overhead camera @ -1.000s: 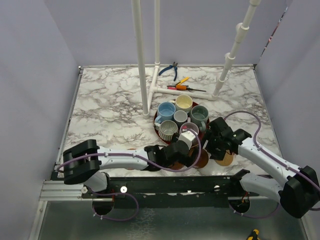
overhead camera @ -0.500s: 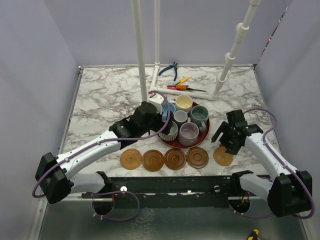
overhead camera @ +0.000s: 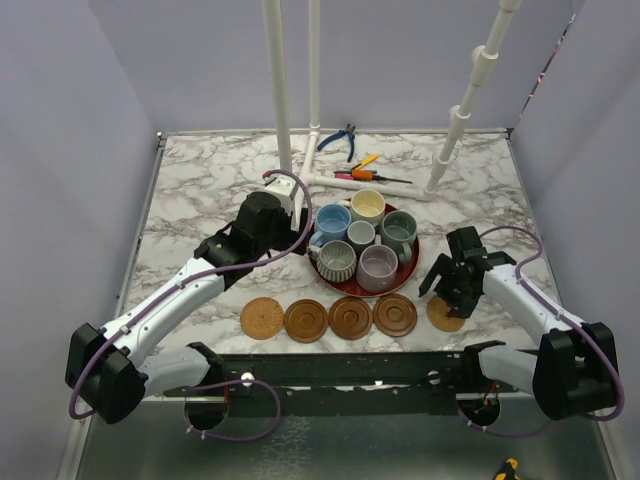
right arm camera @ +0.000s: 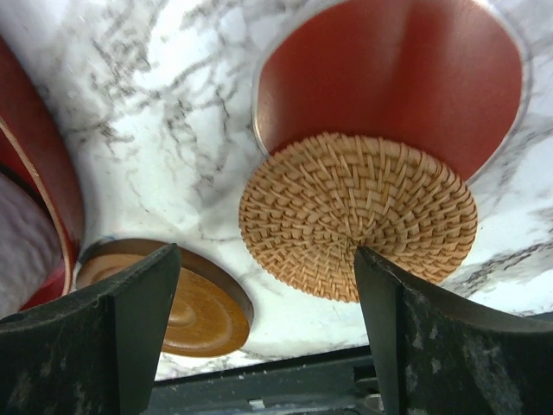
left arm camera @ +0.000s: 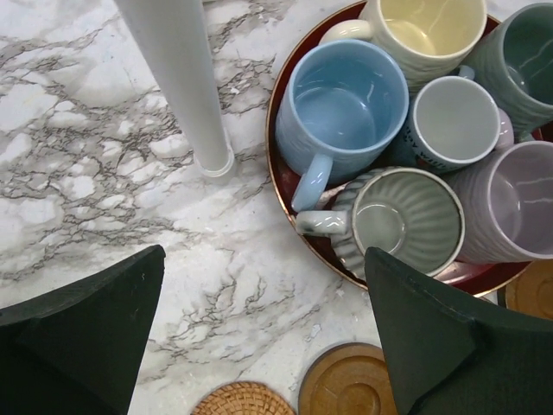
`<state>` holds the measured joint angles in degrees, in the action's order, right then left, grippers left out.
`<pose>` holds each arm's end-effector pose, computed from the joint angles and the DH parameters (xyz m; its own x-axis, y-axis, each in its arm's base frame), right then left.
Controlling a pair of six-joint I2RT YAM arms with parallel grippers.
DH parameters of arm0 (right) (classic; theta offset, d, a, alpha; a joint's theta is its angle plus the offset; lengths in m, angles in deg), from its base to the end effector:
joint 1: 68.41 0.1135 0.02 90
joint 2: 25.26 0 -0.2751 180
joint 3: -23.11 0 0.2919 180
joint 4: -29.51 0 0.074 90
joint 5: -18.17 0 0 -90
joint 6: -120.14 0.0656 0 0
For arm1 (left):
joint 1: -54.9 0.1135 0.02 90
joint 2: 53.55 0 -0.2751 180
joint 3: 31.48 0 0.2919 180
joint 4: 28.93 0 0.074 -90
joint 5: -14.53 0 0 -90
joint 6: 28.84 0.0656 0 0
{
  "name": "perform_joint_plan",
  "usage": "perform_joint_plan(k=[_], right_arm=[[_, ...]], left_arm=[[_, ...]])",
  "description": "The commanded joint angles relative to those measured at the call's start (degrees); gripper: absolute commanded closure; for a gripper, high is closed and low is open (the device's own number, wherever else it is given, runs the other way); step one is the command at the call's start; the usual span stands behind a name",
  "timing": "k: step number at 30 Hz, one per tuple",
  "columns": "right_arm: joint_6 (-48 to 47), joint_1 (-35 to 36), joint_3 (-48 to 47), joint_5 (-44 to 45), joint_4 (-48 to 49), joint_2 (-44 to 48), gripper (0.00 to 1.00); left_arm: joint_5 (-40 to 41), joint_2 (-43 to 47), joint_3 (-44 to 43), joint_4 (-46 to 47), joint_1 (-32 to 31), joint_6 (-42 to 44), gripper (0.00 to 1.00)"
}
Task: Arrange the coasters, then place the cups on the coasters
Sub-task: Move the coaster to the corner of the board.
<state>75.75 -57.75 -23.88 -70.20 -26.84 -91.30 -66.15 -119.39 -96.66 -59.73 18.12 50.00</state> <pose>0.2159 0.0387 0.1346 -0.7924 0.5777 -0.1960 0.5552 0.8160 0.1609 0.2608 -0.1817 0.2887 -0.5031 0.1376 -0.8532 0.3902 0.9171 -0.0822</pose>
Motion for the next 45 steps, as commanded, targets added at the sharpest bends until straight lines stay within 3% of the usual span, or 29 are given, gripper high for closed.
perform_joint_plan(k=[1, 16, 28, 33, 39, 45], right_arm=[[0.3, -0.2, 2.8, -6.6, 4.2, -1.6, 0.15], [1.6, -0.1, 4.4, -13.6, 5.3, -0.1, 0.19], [-3.0, -0.2, -12.3, 0.1, -3.4, 0.4, 0.15], [-4.6, -0.3, -13.6, 3.9, -3.5, -2.9, 0.12], [-5.4, -0.3, -13.5, 9.0, -3.5, -6.6, 0.0], [-4.5, -0.3, -11.3, 11.9, -2.6, -8.5, 0.0]], left_arm=[[1.9, 2.0, 1.5, 1.6, 0.8, 0.0, 0.01], [-0.4, 1.5, 2.9, 1.8, 0.9, -0.6, 0.01], [0.5, 2.3, 3.3, 1.8, 0.9, -0.4, 0.01], [0.5, 2.4, 3.5, 1.8, 0.9, -0.4, 0.01], [0.1, 2.7, 3.6, 1.8, 1.0, -0.3, 0.01], [-0.2, 3.1, 3.7, 1.9, 0.9, -0.3, 0.01]])
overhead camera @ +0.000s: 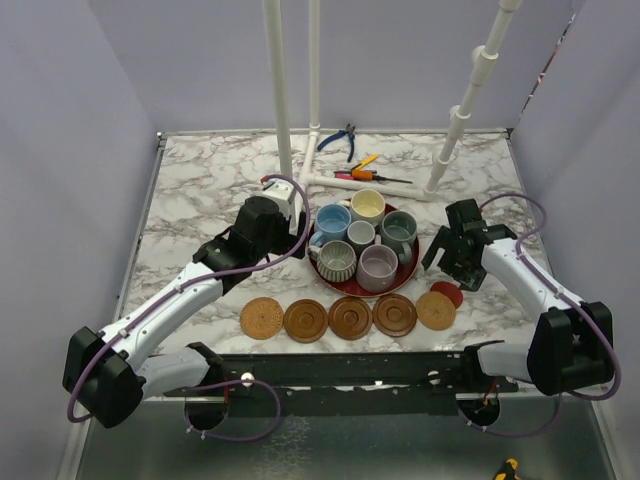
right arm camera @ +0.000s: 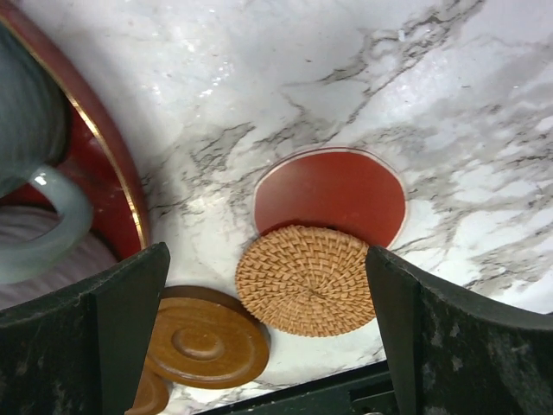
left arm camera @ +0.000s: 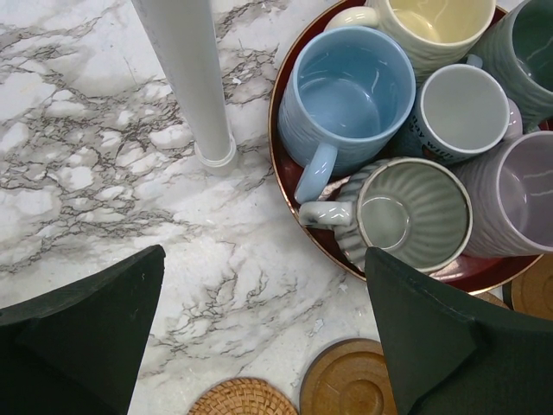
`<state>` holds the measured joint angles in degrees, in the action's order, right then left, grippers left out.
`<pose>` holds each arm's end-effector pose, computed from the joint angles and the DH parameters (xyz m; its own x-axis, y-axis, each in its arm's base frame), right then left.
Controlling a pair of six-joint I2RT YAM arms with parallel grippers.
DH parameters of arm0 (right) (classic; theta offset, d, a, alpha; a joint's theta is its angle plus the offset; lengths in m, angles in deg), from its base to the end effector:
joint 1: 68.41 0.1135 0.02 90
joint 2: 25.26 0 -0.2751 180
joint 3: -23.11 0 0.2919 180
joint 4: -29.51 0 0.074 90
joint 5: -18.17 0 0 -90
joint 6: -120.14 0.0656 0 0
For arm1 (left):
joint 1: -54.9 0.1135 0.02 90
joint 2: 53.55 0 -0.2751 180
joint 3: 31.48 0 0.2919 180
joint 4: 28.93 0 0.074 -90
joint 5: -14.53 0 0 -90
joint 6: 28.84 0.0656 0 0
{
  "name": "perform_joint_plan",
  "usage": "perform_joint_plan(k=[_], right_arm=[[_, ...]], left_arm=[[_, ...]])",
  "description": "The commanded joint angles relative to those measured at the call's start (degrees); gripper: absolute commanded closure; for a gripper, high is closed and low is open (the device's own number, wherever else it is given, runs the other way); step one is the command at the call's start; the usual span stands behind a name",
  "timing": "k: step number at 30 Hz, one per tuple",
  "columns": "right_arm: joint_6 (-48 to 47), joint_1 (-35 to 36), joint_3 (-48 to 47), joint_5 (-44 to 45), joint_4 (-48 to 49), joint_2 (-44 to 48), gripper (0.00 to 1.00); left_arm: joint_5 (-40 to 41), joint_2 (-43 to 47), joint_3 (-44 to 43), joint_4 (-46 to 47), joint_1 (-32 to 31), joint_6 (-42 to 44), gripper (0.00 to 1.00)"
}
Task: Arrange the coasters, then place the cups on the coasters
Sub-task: Move the coaster to the corner of the board.
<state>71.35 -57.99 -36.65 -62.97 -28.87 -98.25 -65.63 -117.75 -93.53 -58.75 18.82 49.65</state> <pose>0.2649 0.0384 0.1780 -0.7884 0.5169 -0.3336 0.5164 0.8507 0.0979 0.2568 -0.1732 0.2768 -0.5117 0.1296 -0.8493 0.3684 0.9262 -0.0806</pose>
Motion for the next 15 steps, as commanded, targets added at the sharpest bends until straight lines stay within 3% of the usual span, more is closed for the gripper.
perform_joint_plan(k=[1, 15], right_arm=[[0.0, -0.1, 1.8, 5.0, -0.5, -2.1, 0.0], [2.2, -2.1, 7.2, 0.4, 4.5, -5.5, 0.0]], left_arm=[[-0.7, 1.5, 0.6, 0.8, 0.3, 0.0, 0.01], [-1.6, 1.9, 0.9, 0.8, 0.2, -0.1, 0.01]])
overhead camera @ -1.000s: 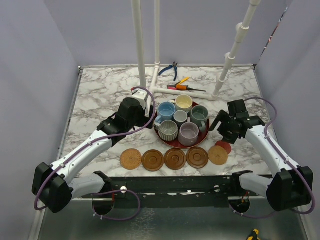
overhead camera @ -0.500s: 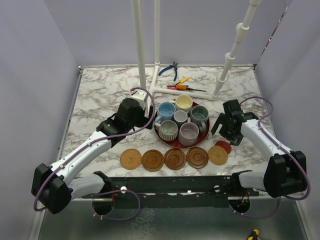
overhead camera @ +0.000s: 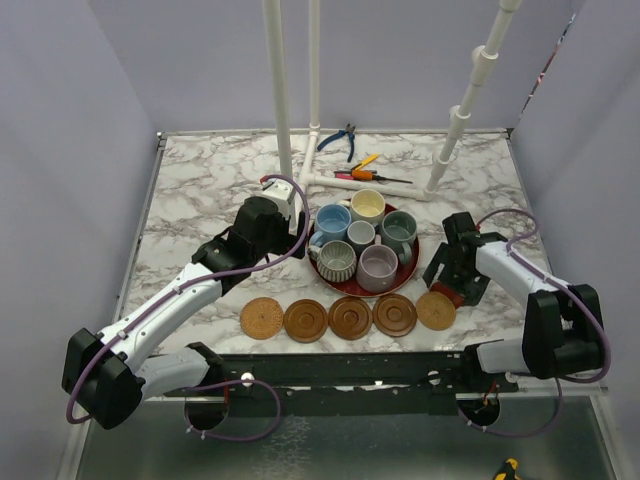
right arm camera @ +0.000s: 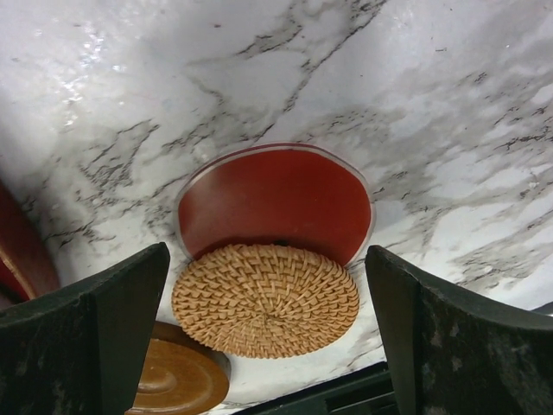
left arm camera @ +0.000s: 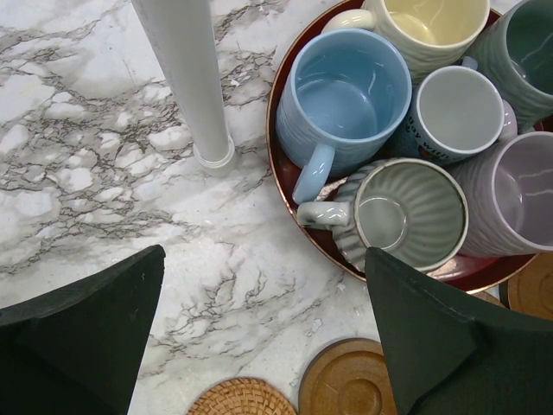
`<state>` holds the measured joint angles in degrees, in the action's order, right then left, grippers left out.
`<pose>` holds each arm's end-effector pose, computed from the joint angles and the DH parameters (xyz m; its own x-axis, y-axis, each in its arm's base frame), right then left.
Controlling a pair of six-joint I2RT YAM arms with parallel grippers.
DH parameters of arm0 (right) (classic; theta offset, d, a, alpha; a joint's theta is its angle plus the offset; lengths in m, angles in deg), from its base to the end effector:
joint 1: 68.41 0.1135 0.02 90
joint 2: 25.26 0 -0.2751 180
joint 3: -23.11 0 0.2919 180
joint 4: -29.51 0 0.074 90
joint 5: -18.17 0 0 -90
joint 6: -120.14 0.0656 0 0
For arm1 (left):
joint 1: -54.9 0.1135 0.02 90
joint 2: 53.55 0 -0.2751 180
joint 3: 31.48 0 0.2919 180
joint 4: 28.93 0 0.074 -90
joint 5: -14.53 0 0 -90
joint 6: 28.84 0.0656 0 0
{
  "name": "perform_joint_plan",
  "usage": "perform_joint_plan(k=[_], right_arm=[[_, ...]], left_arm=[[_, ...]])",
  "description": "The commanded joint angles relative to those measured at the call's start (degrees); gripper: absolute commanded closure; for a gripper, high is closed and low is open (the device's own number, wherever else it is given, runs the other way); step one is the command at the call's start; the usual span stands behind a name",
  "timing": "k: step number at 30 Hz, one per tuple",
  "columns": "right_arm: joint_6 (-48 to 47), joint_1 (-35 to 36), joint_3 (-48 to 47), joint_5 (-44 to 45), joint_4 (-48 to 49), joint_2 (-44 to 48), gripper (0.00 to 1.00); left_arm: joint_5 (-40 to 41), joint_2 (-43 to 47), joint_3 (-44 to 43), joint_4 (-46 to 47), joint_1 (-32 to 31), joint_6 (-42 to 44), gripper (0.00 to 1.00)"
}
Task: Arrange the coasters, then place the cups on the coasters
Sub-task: Move the coaster to the corner of the board.
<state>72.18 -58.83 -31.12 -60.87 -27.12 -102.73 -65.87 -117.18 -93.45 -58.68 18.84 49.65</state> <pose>0.2514 0.0298 0.1306 -0.8082 0.5303 -0.2560 0.5532 0.8328 -0.0212 0.2554 -0.1724 0.2792 -0.5057 0.1248 -0.8536 0.3719 0.9244 -0.0851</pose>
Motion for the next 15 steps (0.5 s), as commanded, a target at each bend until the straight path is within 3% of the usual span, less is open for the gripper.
perform_joint_plan(k=[1, 15], right_arm=[[1.6, -1.5, 2.0, -2.0, 3.1, -1.2, 0.0], [2.9, -3.3, 4.8, -3.6, 6.1, -1.8, 0.0]], left_arm=[[-1.4, 1.3, 0.8, 0.8, 0.2, -0.2, 0.01], [-2.0, 0.9, 0.8, 0.8, 0.2, -0.2, 0.01]])
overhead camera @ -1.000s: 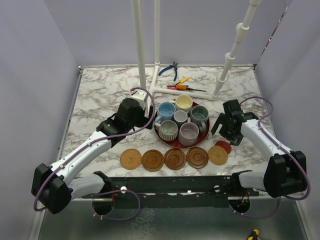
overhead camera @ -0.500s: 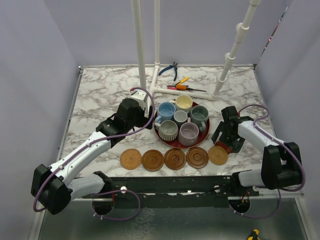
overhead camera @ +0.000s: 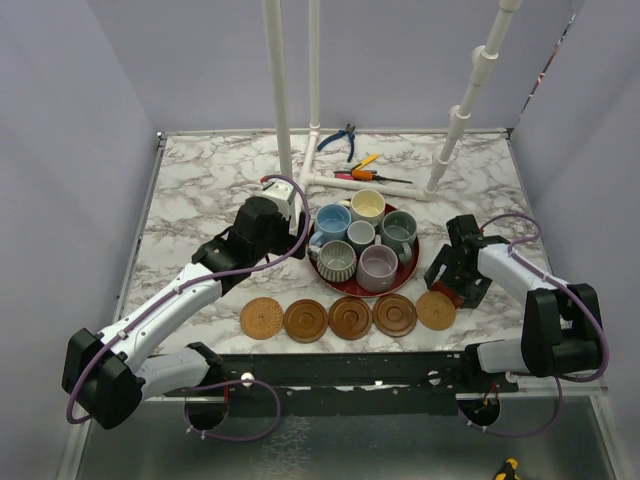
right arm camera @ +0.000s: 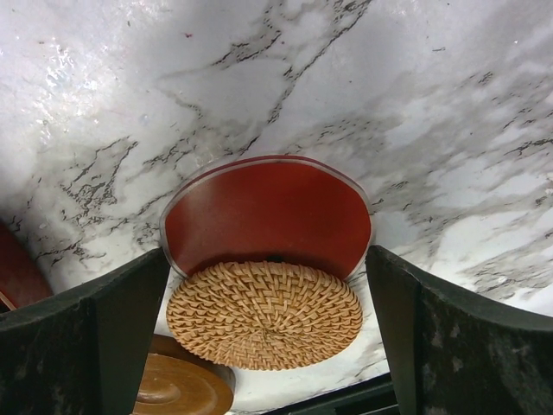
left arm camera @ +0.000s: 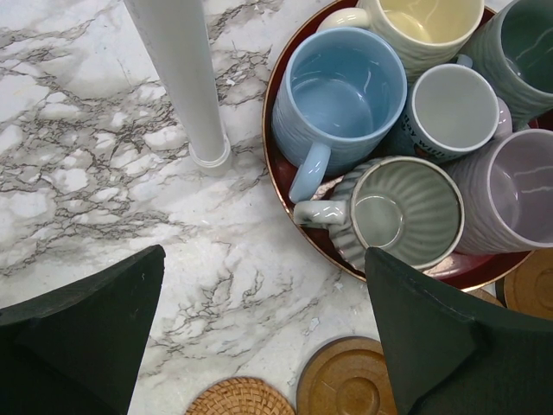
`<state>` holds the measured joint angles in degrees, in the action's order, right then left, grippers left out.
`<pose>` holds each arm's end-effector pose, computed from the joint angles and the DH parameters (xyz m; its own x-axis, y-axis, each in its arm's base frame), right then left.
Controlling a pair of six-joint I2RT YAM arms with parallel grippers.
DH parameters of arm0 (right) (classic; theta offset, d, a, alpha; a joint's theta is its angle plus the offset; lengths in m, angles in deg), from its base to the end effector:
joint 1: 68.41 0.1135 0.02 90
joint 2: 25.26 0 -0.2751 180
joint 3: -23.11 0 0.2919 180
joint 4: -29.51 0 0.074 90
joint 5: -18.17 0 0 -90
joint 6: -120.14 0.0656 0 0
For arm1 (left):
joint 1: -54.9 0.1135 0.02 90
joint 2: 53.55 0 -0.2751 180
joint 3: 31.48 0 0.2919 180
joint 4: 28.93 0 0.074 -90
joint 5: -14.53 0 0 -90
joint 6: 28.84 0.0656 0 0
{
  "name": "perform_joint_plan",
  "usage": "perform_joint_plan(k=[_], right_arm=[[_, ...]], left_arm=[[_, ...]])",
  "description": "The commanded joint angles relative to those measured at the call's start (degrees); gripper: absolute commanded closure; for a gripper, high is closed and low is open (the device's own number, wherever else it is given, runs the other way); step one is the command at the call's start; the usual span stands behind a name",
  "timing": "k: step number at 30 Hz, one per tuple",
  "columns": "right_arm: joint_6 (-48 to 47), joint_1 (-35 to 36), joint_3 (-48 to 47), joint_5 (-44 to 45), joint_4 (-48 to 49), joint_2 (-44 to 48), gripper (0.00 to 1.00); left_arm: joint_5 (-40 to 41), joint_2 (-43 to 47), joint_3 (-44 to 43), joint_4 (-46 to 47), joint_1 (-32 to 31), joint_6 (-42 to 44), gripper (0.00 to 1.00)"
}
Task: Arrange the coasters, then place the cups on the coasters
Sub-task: Move the coaster to the corner of the board.
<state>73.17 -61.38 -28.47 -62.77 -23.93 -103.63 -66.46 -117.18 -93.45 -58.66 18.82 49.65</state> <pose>0.2481 0.0202 0.1146 -0.7794 0.5829 -0.2299 0.5985 0.8011 0.0024 0.2550 -0.1731 0.2792 -0.5070 0.1256 -0.8528 0.3801 0.9205 -0.0904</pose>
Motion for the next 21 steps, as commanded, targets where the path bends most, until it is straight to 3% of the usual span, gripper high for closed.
perform_joint_plan(k=[1, 12, 21], right_arm=[[2.2, -0.8, 2.4, -1.5, 2.9, -0.9, 0.0], [3.8, -1.4, 4.1, -1.5, 4.7, -0.8, 0.07], [3.9, -1.4, 3.8, 1.8, 3.1, 4.7, 0.16]], left_arm=[[-1.6, 0.9, 0.8, 0.7, 0.2, -0.2, 0.01], [-1.8, 0.5, 0.8, 0.8, 0.2, -0.5, 0.01], [-1.8, 0.2, 0.8, 0.7, 0.2, -0.6, 0.01]])
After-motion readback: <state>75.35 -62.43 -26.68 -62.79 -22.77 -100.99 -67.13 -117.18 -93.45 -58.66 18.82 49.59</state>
